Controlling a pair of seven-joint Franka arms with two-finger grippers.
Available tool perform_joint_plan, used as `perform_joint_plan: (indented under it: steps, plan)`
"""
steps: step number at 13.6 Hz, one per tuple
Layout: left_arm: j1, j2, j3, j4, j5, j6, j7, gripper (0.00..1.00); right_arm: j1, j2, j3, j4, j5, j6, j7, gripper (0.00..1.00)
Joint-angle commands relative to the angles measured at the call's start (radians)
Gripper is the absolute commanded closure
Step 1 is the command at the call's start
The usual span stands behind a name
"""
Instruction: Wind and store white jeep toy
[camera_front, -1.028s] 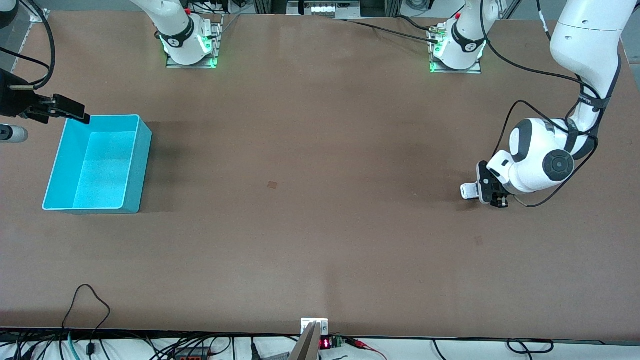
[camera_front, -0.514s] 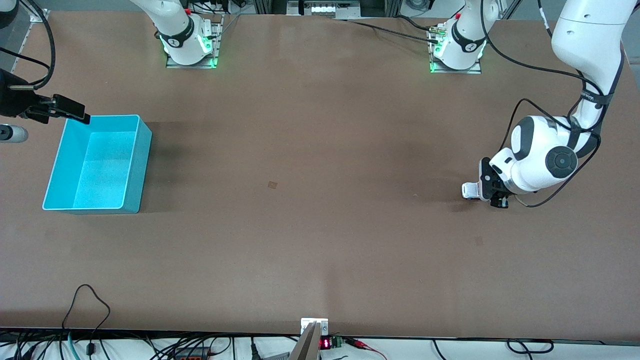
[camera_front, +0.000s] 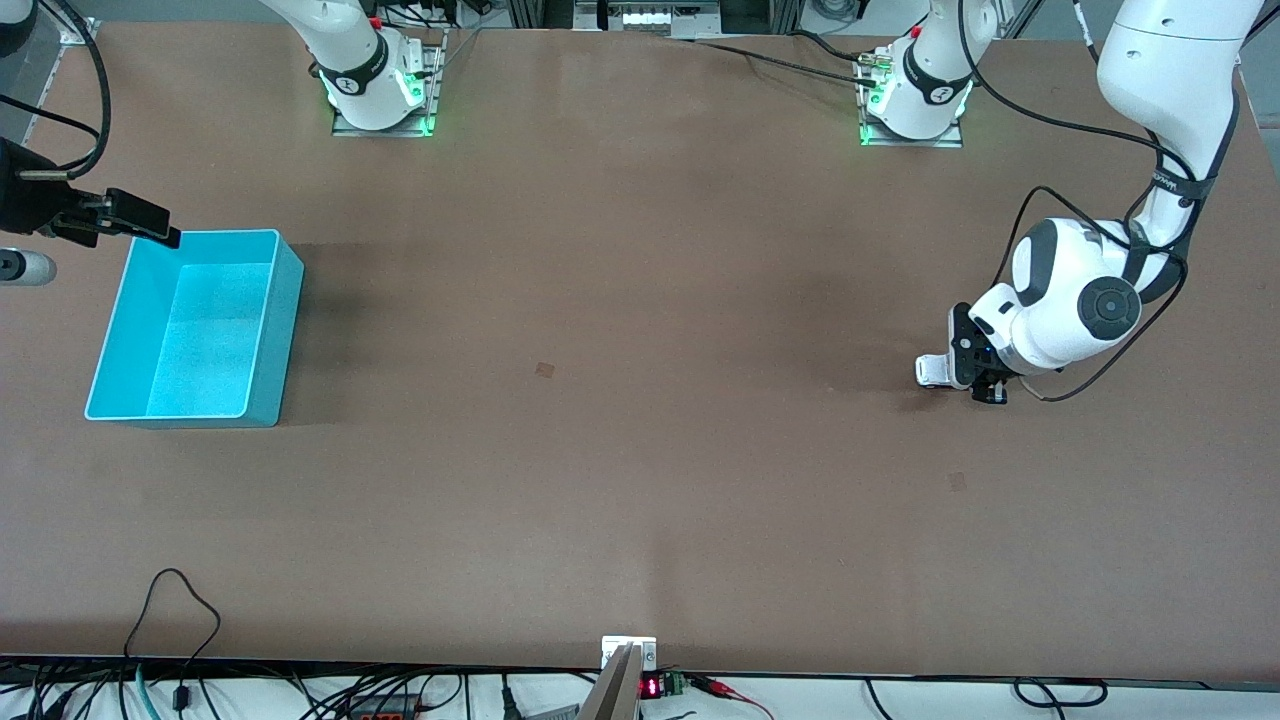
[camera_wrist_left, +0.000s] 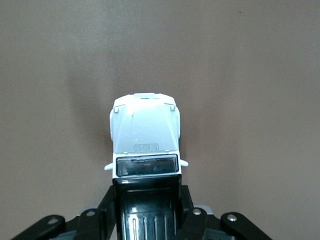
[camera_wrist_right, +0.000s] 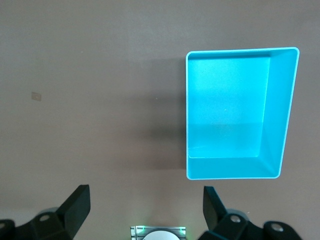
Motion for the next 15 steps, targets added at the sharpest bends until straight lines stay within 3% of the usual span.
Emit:
perform_joint_plan:
  steps: [1, 7, 15]
  plan:
    - [0.014, -0.003, -0.012, -0.01, 0.018, 0.019, -0.031, 0.82, 0.001, -0.006, 0.002, -0.003, 0.007, -0.005, 0.012, 0.0]
    - [0.016, 0.014, -0.01, -0.018, 0.061, 0.05, -0.062, 0.87, 0.001, -0.006, 0.002, -0.003, 0.007, -0.005, 0.012, 0.0]
    - [0.028, 0.02, -0.01, -0.015, 0.061, 0.034, -0.077, 0.87, 0.003, -0.006, 0.002, -0.003, 0.007, -0.007, 0.012, 0.0]
